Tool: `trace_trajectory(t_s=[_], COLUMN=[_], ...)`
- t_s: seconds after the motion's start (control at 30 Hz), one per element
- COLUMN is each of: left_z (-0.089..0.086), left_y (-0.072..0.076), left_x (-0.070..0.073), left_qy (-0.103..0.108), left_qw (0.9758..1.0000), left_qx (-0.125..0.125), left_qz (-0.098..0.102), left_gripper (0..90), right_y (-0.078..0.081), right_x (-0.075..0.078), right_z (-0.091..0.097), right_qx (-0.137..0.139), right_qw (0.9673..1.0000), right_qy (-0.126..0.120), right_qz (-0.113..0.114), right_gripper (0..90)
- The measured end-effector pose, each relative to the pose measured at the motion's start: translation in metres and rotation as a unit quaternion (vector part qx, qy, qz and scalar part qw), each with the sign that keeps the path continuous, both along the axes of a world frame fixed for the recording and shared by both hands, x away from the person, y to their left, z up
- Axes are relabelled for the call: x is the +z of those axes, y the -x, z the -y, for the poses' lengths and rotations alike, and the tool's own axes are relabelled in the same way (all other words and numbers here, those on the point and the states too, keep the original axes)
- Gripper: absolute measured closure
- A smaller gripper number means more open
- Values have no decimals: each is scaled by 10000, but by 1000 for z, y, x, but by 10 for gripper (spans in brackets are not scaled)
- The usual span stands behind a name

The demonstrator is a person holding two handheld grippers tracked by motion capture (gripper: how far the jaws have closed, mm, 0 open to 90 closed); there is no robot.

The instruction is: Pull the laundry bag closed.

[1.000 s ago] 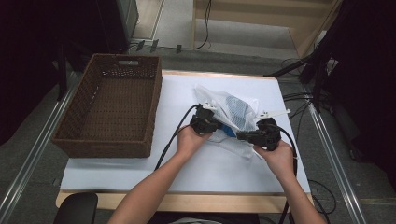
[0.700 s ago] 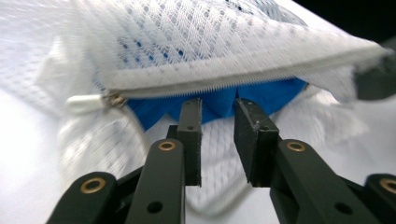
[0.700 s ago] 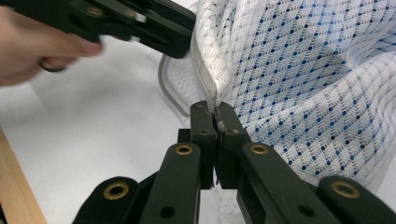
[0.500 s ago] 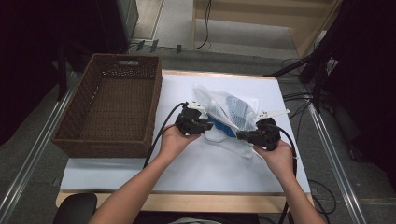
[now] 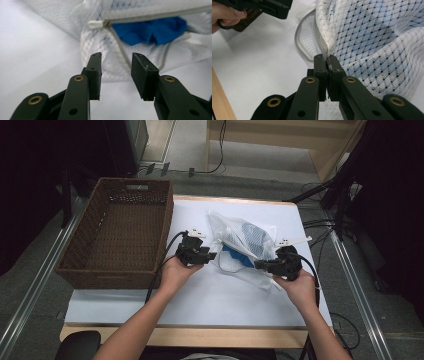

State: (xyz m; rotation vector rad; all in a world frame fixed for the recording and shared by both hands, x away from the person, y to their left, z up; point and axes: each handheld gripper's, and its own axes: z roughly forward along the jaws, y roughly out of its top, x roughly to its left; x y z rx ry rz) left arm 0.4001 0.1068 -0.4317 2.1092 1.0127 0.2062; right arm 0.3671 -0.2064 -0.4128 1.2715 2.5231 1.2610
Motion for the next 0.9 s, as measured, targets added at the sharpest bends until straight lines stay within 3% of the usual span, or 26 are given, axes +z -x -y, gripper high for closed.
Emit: trace_trajectory(t_s=[0.2, 0.3, 0.4, 0.5, 0.6, 0.67, 0.73, 0.9], left_z=[-1, -2, -2, -2, 0, 1, 0, -2], left_y=[-5, -10, -15, -17, -17, -17, -18, 1], left_x=[-14, -22, -30, -34, -36, -37, -36, -17], left_qy=[-242, -247, -104, -65, -32, -31, 159, 372], left_qw=[9996, 9992, 9991, 9989, 9992, 9991, 9984, 9982], left_qx=[172, 284, 302, 390, 325, 320, 336, 24], left_qz=[-40, -92, -262, -234, -237, -259, -432, -468], left_gripper=[574, 557, 521, 528, 651, 788, 896, 900], right_y=[-2, -3, -3, -3, -3, -3, -3, -3], right_x=[1, 1, 1, 1, 1, 1, 1, 3], right_z=[0, -1, -2, -2, -2, -3, -4, -6], right_qx=[-1, 18, 25, 38, 44, 56, 65, 63], right_qw=[10000, 10000, 10000, 10000, 10000, 10000, 10000, 10000], right_qy=[-12, -21, -25, -25, -23, -28, -13, 36], right_qz=[-13, -4, -25, -32, -13, 12, 7, 66], right_gripper=[889, 889, 888, 888, 888, 888, 888, 888])
